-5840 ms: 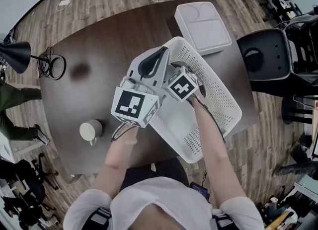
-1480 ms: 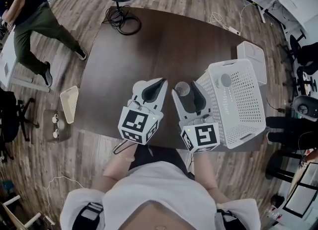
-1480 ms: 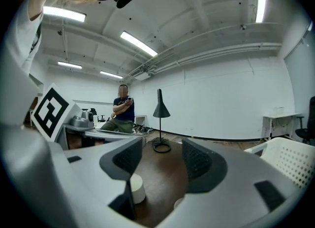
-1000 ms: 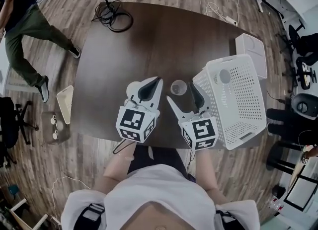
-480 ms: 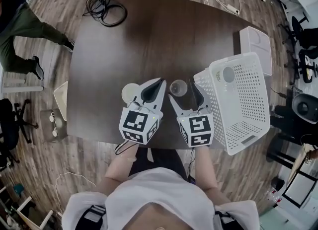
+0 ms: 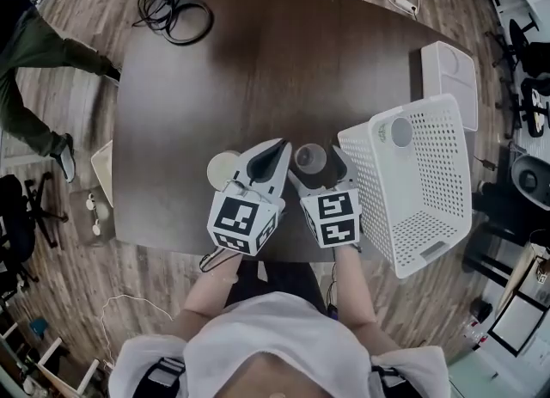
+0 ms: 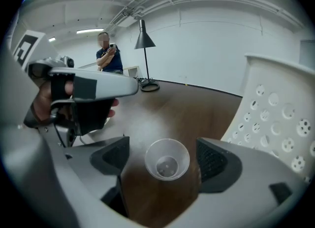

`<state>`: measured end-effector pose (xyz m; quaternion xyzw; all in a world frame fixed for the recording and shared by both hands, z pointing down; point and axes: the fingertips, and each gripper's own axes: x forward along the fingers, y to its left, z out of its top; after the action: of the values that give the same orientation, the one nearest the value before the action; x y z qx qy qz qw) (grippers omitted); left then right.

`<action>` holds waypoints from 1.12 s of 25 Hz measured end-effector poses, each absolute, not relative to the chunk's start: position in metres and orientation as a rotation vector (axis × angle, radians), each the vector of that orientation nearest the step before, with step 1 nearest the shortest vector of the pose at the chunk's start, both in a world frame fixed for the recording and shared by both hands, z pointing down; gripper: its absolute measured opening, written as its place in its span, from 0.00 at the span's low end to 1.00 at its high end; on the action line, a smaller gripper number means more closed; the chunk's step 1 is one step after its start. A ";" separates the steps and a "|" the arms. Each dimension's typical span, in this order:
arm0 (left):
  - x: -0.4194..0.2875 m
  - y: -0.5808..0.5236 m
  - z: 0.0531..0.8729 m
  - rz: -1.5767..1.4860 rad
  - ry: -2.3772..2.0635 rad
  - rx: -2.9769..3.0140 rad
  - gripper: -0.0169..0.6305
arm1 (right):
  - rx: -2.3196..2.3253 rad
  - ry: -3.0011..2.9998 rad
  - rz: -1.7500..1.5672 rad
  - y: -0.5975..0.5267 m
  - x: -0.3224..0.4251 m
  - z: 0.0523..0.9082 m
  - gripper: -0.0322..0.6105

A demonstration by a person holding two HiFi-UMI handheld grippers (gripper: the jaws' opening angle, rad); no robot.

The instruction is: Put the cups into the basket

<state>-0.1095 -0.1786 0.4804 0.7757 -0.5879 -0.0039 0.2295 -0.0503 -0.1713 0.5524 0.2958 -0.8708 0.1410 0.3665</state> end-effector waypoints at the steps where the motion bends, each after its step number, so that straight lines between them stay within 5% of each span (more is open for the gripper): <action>1: -0.110 -0.180 0.481 -0.015 -1.617 2.133 0.04 | 0.756 -2.225 0.366 -0.172 -0.050 0.556 0.66; 20: -0.116 -0.186 0.491 -0.023 -1.614 2.105 0.04 | 0.722 -2.100 0.425 -0.177 -0.053 0.596 0.66; 28: -0.116 -0.185 0.492 -0.024 -1.612 2.106 0.04 | 0.735 -2.098 0.428 -0.176 -0.049 0.599 0.58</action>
<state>-0.1160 -0.1851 0.4916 0.7704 -0.5897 -0.0090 0.2422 -0.0489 -0.1762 0.5985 0.2938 -0.8389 0.1711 0.4250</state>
